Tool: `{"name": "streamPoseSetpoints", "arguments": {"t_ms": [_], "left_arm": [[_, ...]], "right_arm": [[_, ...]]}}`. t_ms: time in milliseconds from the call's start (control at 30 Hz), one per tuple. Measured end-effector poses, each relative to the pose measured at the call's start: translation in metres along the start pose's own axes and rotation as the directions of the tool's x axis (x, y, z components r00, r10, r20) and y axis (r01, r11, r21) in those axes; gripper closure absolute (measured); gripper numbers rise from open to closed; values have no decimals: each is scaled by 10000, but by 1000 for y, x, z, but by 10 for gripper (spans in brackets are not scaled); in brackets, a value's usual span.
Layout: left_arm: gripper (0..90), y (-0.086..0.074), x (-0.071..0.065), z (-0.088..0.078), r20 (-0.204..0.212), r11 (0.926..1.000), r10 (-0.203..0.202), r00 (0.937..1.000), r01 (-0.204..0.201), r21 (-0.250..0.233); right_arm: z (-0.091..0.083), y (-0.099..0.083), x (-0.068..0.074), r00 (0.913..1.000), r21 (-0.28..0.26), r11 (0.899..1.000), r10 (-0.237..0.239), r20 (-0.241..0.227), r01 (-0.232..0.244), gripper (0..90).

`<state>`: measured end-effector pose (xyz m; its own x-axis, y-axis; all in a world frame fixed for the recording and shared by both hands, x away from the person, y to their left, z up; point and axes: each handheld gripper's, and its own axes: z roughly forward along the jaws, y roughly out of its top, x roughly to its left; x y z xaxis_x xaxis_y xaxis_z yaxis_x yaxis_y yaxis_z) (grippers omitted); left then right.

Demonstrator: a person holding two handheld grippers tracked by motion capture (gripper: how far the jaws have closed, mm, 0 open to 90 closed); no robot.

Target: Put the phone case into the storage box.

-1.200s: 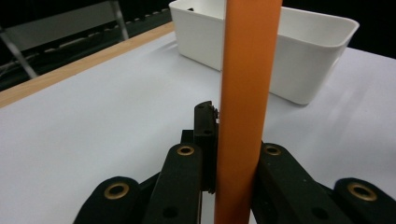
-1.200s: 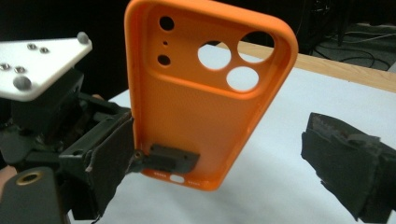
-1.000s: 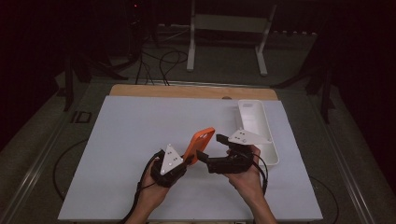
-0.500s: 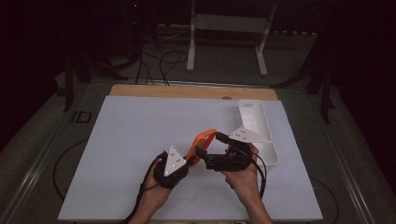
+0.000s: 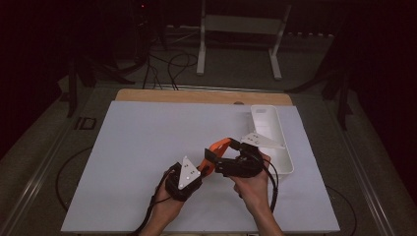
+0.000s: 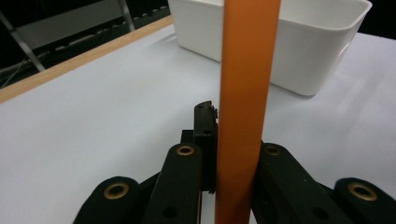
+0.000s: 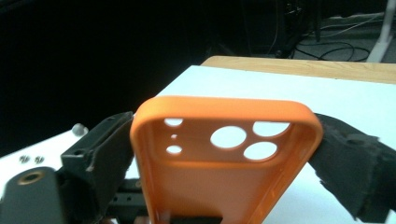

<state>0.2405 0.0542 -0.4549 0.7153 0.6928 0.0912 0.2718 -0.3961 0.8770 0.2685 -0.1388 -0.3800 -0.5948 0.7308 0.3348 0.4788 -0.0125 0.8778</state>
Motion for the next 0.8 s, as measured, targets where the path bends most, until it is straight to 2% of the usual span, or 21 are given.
{"name": "streamPoseSetpoints", "arguments": {"t_ms": [167,333,433,700,767,800], "left_arm": [[854,-1,-3,3,78,9999,-28,10000,27,119],[849,-2,-3,5,142,9998,10,9999,-12,192],[843,-2,-4,5,166,9998,-2,9999,-1,205],[833,-3,-3,6,293,9997,0,9996,-7,229],[808,-3,-3,5,384,9997,-31,9993,21,251],[765,-3,-3,5,429,9997,-40,9991,29,261]], "right_arm": [[2,-1,0,9997,36,9998,171,170,-172,144],[3,-2,1,9996,114,9999,65,267,-68,154],[3,-2,3,9993,99,9998,-151,354,147,158],[4,-2,5,9987,121,9997,-207,467,202,159],[5,-3,6,9987,178,9996,-210,470,201,158],[5,-3,6,9986,211,9995,-234,468,224,159]]}}
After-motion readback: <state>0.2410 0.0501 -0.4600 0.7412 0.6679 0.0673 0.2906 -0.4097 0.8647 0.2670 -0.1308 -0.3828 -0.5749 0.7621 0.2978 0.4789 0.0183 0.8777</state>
